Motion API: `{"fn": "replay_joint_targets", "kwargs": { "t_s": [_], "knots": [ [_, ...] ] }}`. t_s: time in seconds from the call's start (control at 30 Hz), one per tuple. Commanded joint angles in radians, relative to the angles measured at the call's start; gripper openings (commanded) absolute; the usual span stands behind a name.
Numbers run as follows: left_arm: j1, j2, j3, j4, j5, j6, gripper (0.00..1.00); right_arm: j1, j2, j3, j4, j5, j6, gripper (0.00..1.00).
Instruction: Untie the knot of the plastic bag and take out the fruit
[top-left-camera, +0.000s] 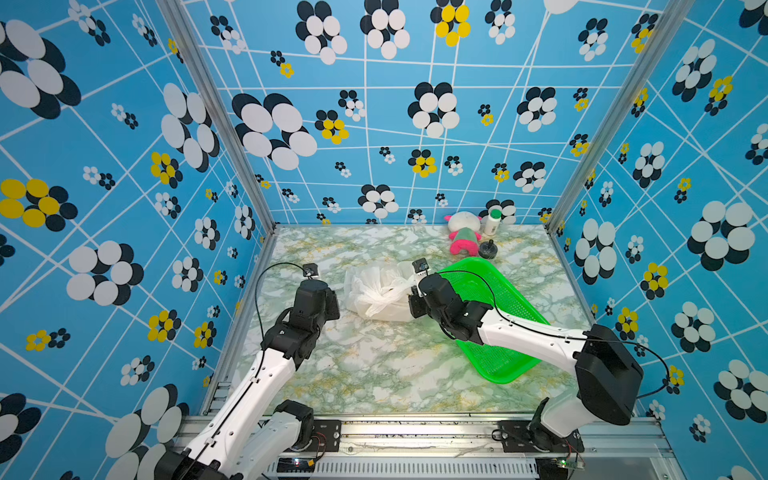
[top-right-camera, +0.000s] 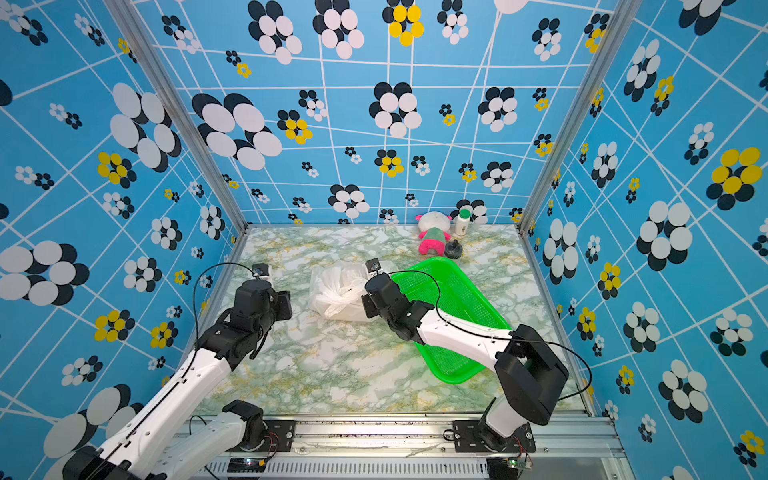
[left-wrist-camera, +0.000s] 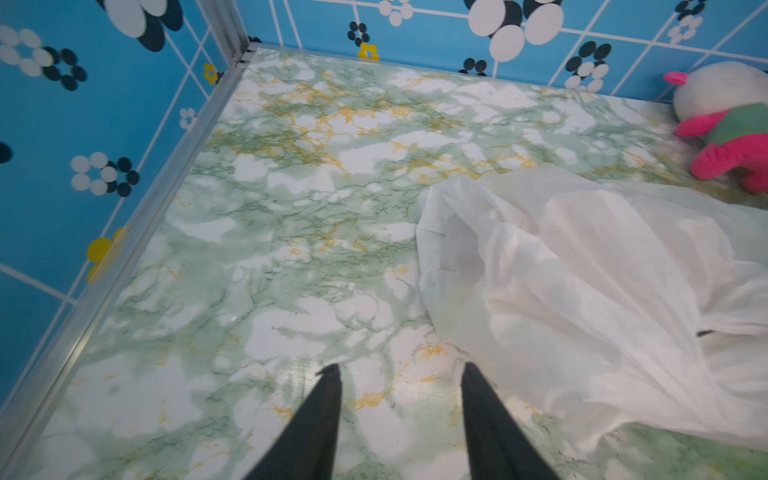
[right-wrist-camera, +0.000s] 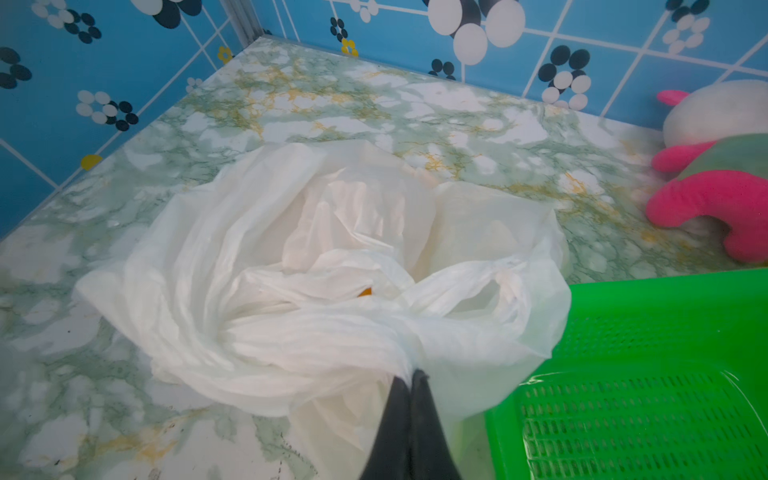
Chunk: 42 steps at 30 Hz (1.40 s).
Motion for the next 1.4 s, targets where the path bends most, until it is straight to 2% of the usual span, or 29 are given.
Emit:
{"fn": "replay_joint_targets", "kwargs": {
  "t_s": [0.0, 0.07, 0.17, 0.27, 0.43, 0.73, 0.87, 0.97, 1.07, 1.13, 1.23, 1.27, 1.37],
  "knots": [
    [-0.091, 0.031, -0.022, 0.106, 0.064, 0.123, 0.91, 0.015, -0.033, 0.01, 0.027, -0.026, -0.076, 0.0],
    [-0.142, 0.043, -0.053, 0.193, 0.154, 0.233, 0.89, 0.014, -0.041, 0.015, 0.009, -0.014, -0.112, 0.0],
    [-0.196, 0.04, -0.097, 0.31, 0.197, 0.335, 0.93, 0.0, -0.047, 0.019, -0.02, 0.009, -0.14, 0.0],
    [-0.212, 0.039, -0.13, 0.367, 0.264, 0.438, 0.92, -0.03, -0.065, -0.003, -0.022, -0.017, -0.133, 0.0],
    [-0.251, 0.084, -0.124, 0.371, 0.175, 0.521, 0.92, -0.053, -0.09, -0.029, -0.023, -0.056, -0.14, 0.0],
    [-0.311, 0.23, -0.02, 0.358, 0.033, 0.595, 0.92, -0.052, -0.08, -0.035, -0.027, -0.121, -0.137, 0.0],
    [-0.311, 0.259, -0.001, 0.386, 0.018, 0.601, 0.92, -0.052, -0.071, -0.037, -0.02, -0.139, -0.132, 0.0],
    [-0.311, 0.284, 0.018, 0.395, 0.017, 0.614, 0.87, -0.052, -0.066, -0.037, -0.02, -0.14, -0.127, 0.0],
    [-0.311, 0.325, 0.053, 0.364, -0.008, 0.625, 0.72, -0.052, -0.072, -0.042, -0.013, -0.149, -0.122, 0.0],
    [-0.309, 0.348, 0.069, 0.353, -0.01, 0.634, 0.52, -0.052, -0.074, -0.044, -0.011, -0.153, -0.12, 0.0],
    [-0.304, 0.369, 0.083, 0.343, -0.004, 0.634, 0.09, -0.053, -0.076, -0.047, -0.008, -0.151, -0.117, 0.0],
    [-0.303, 0.371, 0.086, 0.339, 0.001, 0.633, 0.0, -0.053, -0.075, -0.05, -0.005, -0.143, -0.116, 0.0],
    [-0.302, 0.353, 0.081, 0.346, 0.013, 0.626, 0.0, -0.052, -0.063, -0.045, -0.011, -0.11, -0.107, 0.0]
  ]
}}
